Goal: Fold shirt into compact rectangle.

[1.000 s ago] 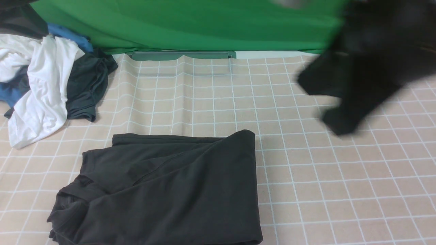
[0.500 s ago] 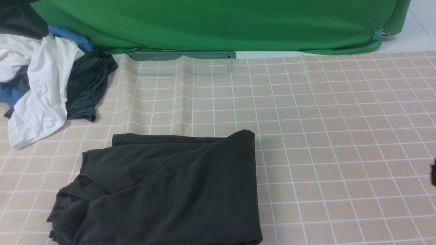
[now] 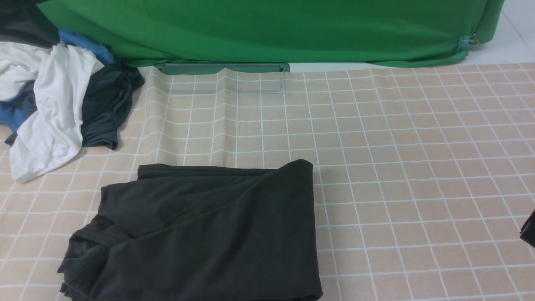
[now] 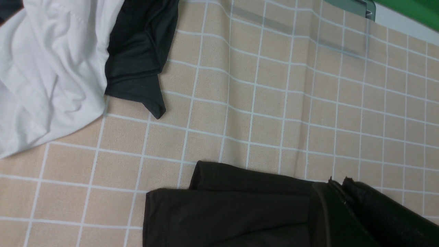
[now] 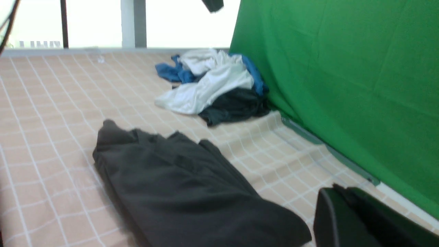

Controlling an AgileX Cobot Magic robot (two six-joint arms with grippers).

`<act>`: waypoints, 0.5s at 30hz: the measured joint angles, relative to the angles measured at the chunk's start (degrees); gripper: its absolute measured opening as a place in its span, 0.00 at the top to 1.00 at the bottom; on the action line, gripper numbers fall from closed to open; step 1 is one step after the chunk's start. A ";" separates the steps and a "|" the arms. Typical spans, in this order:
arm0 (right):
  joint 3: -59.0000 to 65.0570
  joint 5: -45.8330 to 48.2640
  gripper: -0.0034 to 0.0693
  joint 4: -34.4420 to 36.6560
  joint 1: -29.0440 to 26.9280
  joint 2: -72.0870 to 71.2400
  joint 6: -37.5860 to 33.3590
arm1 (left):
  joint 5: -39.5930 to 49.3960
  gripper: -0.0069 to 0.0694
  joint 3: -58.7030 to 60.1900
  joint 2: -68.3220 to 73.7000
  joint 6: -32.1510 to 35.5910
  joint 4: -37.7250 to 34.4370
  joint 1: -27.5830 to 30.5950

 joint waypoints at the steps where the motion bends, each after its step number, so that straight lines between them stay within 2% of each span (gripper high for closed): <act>1: 0.00 -1.22 0.91 0.00 0.00 0.00 0.00 | 0.00 0.89 0.00 0.00 0.00 0.00 0.00; 15: 0.06 -2.34 0.89 0.00 0.00 0.00 0.00 | 0.00 0.89 0.00 0.00 0.00 0.62 0.00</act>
